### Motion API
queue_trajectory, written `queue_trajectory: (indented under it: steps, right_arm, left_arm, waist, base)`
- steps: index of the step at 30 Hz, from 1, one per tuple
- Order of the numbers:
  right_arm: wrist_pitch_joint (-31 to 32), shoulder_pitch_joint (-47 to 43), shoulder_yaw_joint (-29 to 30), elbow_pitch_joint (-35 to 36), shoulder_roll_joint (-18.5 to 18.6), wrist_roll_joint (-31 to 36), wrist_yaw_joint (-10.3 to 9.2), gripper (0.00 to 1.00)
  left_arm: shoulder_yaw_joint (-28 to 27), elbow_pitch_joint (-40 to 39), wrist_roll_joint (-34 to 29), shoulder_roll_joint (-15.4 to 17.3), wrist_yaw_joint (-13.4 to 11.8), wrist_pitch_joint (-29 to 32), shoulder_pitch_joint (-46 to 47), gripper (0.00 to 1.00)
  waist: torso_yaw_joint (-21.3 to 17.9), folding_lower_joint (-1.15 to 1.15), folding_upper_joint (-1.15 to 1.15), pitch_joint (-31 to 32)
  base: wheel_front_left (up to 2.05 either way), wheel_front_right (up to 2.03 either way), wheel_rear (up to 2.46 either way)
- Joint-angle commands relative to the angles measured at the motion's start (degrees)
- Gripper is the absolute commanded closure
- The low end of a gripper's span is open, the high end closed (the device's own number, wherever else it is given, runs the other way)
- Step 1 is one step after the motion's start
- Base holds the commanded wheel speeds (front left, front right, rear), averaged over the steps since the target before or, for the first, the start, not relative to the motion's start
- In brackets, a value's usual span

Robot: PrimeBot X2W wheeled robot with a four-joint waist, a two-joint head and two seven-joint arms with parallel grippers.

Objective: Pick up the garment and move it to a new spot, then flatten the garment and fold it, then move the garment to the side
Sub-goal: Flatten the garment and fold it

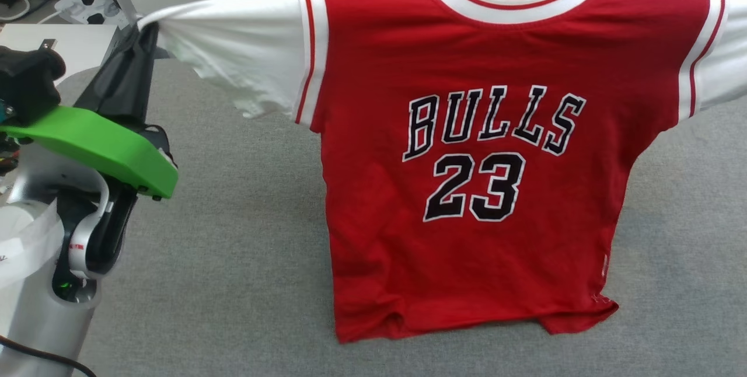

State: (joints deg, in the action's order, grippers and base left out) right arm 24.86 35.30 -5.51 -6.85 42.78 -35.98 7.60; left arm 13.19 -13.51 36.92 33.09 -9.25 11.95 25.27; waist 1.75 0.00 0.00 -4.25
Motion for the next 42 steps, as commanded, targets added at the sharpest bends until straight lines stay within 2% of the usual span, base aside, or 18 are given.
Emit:
queue_trajectory:
  steps: [1,12,14,22,24,25,32,37,42]
  right_arm:
    - [-0.4,-0.6,0.5,0.7,0.1,-0.3,-0.11,1.00]
    - [-0.8,0.8,4.4,5.7,-0.5,0.0,-0.11,1.00]
    - [-1.3,2.1,5.0,6.2,-0.4,0.3,-0.11,1.00]
    - [-5.9,11.1,5.5,4.1,-2.4,2.3,-0.11,1.00]
    - [-7.0,14.6,5.2,2.8,-2.9,2.9,-0.11,1.00]
    - [-8.5,20.7,4.0,0.4,-3.6,4.1,-0.11,1.00]
    - [-12.2,36.6,1.3,-9.1,-5.8,7.4,-0.11,1.00]
    - [-15.6,46.6,1.0,-17.0,-8.3,9.9,-0.11,1.00]
    - [-19.9,55.6,1.3,-24.7,-10.4,12.8,-0.11,1.00]
  left_arm:
    - [-1.0,-0.2,-0.7,0.9,0.2,-0.8,1.3,1.00]
    - [-4.7,-2.4,-1.5,3.3,0.6,-3.7,6.2,1.00]
    - [-5.8,-2.4,1.0,2.6,1.1,-3.7,7.8,1.00]
    - [-6.8,2.6,1.1,6.6,5.6,-3.1,18.8,1.00]
    - [-6.5,4.4,0.6,7.3,6.8,-3.1,22.8,1.00]
    - [-5.8,8.0,-0.4,8.1,8.7,-3.2,29.6,1.00]
    - [-2.2,19.2,-4.3,8.0,12.8,-4.9,46.5,1.00]
    - [0.2,28.0,-7.0,6.7,14.4,-7.7,57.6,1.00]
    - [1.5,36.6,-9.4,4.4,15.1,-13.3,67.7,1.00]
  waist:
    - [-0.4,0.00,0.00,0.6]
    - [-1.0,0.00,0.00,-1.1]
    - [-1.0,0.00,0.00,-2.7]
    - [-1.2,0.00,0.00,-11.7]
    - [-1.4,0.00,0.00,-14.7]
    - [-1.7,0.00,0.00,-19.4]
    - [-2.6,0.00,0.00,-28.6]
    - [-3.3,0.00,0.00,-32.9]
    - [-3.5,0.00,0.00,-36.0]
  base:
    - [0.00,0.00,0.00]
    - [0.00,0.00,0.00]
    - [0.00,0.00,0.00]
    - [0.00,0.00,0.00]
    - [0.00,0.00,0.00]
    - [0.00,0.00,0.00]
    - [0.00,0.00,0.00]
    - [0.00,0.00,0.00]
    - [0.00,0.00,0.00]
